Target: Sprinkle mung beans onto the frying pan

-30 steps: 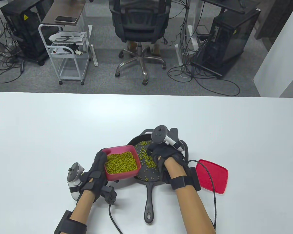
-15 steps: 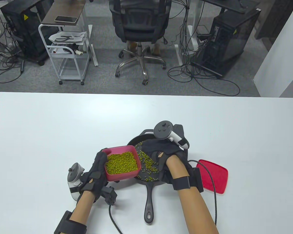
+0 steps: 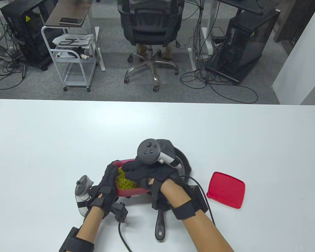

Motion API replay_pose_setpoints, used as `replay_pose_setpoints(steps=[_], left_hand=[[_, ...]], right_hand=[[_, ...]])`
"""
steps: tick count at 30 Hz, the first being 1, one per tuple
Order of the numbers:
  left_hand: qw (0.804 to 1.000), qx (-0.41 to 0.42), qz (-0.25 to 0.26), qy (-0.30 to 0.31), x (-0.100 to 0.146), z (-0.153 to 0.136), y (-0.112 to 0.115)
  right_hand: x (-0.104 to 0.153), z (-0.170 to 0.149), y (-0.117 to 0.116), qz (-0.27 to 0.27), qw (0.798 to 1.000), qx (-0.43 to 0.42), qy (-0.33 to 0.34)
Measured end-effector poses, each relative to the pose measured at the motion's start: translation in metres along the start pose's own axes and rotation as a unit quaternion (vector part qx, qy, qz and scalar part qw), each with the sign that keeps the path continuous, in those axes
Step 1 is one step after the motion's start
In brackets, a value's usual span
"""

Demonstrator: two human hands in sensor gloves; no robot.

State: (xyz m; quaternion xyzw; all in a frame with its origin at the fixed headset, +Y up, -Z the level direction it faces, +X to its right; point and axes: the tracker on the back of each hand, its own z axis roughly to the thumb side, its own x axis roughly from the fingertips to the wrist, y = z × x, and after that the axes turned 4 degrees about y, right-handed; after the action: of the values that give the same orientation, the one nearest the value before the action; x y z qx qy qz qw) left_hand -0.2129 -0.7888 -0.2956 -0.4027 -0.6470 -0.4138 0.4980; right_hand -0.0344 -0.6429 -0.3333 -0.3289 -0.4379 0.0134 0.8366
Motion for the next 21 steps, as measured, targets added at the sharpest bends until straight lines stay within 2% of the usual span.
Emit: replay_pose_setpoints(steps=[5,14,21], left_hand=[[1.000,-0.009,-0.003,0.006,-0.001,0.000,0.002],[1.000,-0.001,-0.001,0.011,-0.002,-0.002,0.005],[1.000,-0.005,0.006,0.015,-0.003,-0.003,0.007]], right_hand=[[-0.014,-0.004,-0.017,0.039,0.998,0.032,-0.036],[-0.024,-0.005,-0.019,0.063,0.995,0.026,-0.070],[-0.031,-0.005,-0.023,0.051,0.996,0.025,-0.069]])
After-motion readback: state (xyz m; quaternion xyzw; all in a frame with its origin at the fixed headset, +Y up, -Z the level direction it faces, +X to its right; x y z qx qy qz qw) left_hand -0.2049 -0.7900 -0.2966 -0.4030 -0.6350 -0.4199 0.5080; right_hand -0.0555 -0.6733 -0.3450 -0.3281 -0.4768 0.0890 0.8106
